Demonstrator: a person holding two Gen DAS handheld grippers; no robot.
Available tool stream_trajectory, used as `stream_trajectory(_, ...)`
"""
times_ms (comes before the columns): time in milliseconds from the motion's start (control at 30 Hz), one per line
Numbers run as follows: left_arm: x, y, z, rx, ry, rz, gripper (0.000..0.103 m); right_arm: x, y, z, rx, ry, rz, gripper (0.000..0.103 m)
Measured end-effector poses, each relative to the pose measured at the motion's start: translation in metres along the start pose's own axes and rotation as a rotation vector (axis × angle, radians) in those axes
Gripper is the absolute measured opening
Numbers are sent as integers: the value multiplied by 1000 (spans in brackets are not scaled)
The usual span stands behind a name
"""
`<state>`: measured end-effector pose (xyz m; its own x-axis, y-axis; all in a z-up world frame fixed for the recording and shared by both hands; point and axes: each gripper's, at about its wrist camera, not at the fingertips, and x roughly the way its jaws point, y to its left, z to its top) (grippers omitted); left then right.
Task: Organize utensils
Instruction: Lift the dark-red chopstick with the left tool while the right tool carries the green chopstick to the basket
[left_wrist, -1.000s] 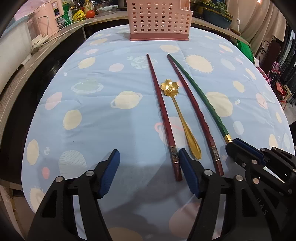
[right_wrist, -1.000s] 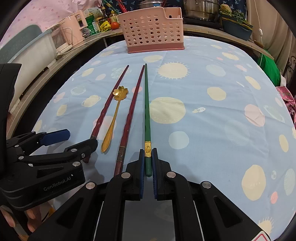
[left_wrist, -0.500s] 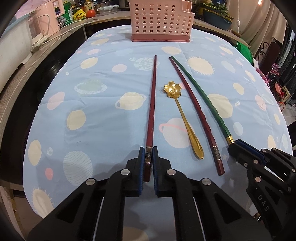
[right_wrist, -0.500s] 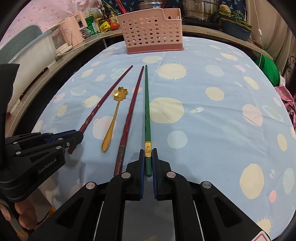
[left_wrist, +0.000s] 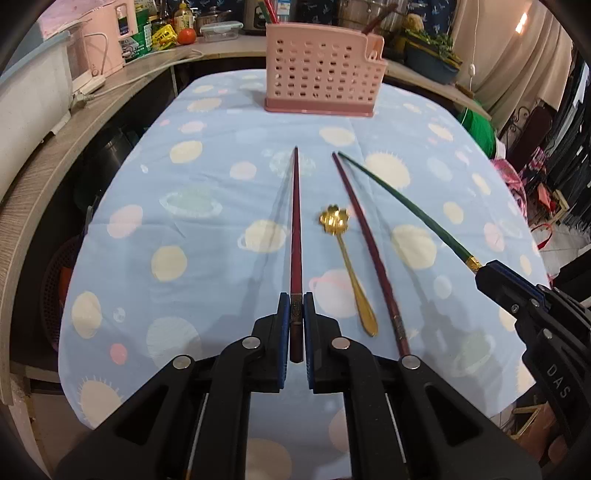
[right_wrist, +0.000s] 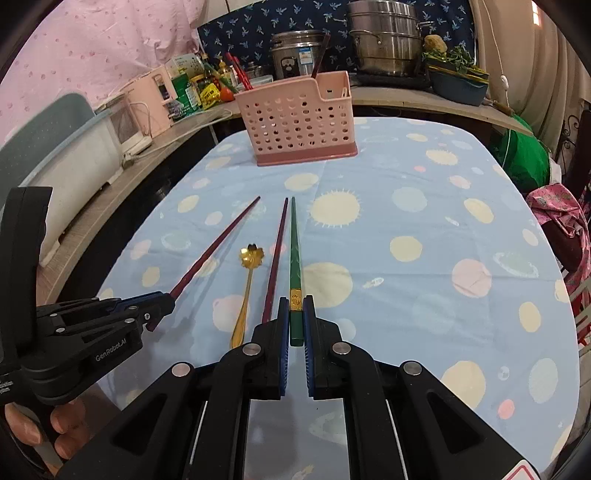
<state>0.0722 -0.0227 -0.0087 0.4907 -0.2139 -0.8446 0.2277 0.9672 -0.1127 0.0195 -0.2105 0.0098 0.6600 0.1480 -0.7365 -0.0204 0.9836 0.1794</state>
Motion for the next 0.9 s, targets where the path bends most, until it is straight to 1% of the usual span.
stream_trajectory(367,-51,11,54,-45,-133,-34,7,-37,-12,56,61,-124,30,7)
stream_trajectory(500,-64,13,78,-46,-196,-22,7,-44,-13,78,62,-165,28,7)
stream_trajectory(667,-74,15,111,-47,-259,-4,7,-45,-15,103,63,-199,17,7)
stream_trajectory(900,-71,16,156,-52,-301,6,7,-42,-18,142,74,-246,22,7)
